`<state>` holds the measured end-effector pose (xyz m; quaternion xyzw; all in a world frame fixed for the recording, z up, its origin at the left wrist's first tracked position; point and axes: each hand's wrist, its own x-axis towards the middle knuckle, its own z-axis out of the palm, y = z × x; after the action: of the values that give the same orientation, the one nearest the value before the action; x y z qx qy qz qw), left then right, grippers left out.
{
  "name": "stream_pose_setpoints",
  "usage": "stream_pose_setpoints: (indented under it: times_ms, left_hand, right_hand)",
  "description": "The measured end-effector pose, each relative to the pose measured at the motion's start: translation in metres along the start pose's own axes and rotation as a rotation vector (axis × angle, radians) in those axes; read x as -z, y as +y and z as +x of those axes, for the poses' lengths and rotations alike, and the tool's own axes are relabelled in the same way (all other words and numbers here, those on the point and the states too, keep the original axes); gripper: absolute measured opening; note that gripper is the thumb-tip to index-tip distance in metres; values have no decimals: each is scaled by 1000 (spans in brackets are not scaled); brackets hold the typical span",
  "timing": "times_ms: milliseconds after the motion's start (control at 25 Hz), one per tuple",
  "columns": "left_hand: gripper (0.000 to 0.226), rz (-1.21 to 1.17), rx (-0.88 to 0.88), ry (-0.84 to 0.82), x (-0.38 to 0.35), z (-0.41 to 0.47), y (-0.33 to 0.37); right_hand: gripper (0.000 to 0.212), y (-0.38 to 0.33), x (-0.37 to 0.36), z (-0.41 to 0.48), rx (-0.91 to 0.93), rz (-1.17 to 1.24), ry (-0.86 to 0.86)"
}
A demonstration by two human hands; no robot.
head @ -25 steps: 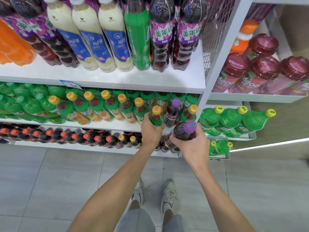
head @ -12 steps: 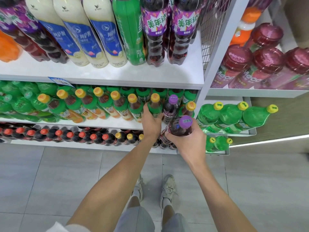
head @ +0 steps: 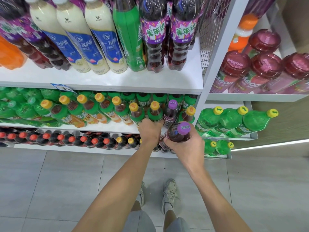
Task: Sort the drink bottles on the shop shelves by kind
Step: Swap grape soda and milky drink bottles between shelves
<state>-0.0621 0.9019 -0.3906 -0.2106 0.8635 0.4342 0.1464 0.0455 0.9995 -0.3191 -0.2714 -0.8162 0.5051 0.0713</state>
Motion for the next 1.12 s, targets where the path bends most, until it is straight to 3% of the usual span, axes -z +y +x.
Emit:
stream_pose_setpoints:
  times_ms: [320, 520, 640, 1120]
  left_hand:
    - [52, 98, 96, -73, 6, 8, -15]
    - [64, -104, 225, -59, 7, 17, -30]
    - [88, -134, 210, -57, 4, 20, -39]
    - [99, -225, 125, -28, -6, 26, -26]
  right_hand:
    - [55, 1, 2, -2, -29, -1, -27]
    - [55, 2, -5, -1, -47, 6, -28]
    - [56, 4, -6, -3, -62, 16, -39]
    - [54, 5, -12, -1, -93, 39, -53]
